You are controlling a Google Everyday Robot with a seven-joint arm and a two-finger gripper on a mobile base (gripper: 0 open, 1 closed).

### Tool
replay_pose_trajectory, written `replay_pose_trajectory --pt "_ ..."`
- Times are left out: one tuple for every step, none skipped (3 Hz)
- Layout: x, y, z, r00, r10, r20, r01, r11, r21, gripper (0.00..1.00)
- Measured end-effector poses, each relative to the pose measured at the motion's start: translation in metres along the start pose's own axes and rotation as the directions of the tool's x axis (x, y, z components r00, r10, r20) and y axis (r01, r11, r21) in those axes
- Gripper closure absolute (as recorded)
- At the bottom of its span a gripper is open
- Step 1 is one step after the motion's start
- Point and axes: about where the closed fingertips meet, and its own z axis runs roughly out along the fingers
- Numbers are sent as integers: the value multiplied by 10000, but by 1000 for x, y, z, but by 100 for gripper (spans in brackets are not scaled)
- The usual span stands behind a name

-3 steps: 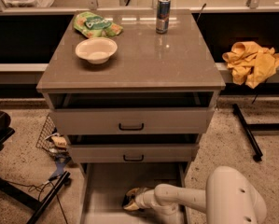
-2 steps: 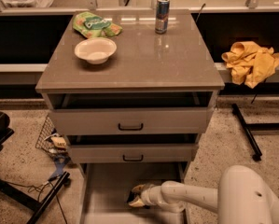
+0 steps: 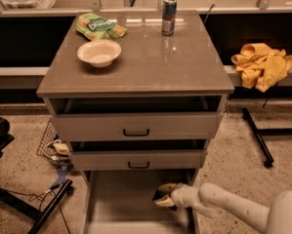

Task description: Pick rxbar blueberry from bottom drawer and place on counter

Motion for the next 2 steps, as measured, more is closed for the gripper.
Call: replay_pose_trajectory --pt "0 -49 -79 9918 1001 799 -1033 9940 371 100" --pt "-8 -80 -143 9834 1459 1082 -1553 9842 846 100"
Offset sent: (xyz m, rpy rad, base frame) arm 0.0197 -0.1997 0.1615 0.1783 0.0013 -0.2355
